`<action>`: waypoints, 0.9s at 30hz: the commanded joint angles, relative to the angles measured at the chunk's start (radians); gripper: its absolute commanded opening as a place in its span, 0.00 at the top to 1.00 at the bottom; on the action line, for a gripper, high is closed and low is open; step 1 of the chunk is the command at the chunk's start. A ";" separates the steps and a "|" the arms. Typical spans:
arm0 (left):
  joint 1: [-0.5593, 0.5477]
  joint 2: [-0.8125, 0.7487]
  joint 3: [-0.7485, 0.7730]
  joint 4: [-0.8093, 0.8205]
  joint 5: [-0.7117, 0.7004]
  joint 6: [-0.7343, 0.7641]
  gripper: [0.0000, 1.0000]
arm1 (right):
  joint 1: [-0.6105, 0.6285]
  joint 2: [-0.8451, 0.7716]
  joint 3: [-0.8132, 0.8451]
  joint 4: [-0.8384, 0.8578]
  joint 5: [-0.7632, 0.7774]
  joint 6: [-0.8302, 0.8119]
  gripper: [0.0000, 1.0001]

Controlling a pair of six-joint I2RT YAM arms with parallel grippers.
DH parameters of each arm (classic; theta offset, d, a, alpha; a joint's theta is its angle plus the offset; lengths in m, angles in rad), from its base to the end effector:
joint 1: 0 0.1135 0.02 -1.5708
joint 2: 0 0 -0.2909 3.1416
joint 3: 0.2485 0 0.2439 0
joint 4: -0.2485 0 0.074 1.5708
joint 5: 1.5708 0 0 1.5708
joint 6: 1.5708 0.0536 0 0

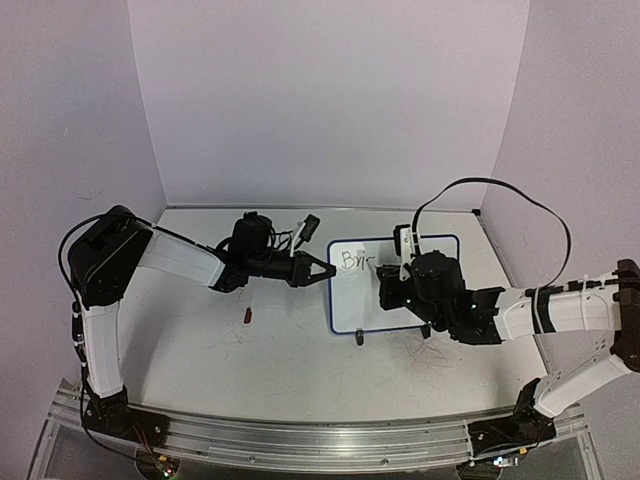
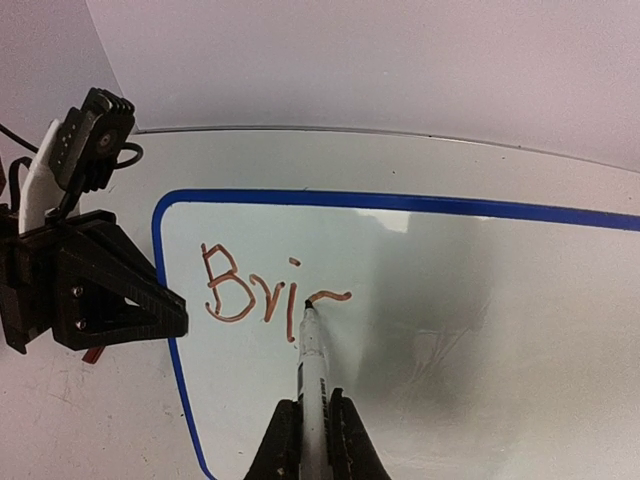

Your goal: Write a sentence on the whiteboard

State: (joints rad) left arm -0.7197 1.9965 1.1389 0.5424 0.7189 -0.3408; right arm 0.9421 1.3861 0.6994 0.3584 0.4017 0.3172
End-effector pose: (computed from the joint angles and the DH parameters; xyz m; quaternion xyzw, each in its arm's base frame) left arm 0.3143 -0.3224 0.2034 0.3456 0.7051 -0.5237 0.3303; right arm 0.1958 0.2337 0.2562 -0.1344 0.7939 0.2047 0.5565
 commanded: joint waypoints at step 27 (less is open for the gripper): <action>0.002 -0.014 0.005 -0.100 -0.056 0.019 1.00 | -0.013 -0.024 0.022 -0.008 0.107 -0.017 1.00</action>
State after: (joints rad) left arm -0.7197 1.9954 1.1389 0.5415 0.7189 -0.3408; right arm 0.9432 1.3647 0.6899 0.3281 0.4421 0.3160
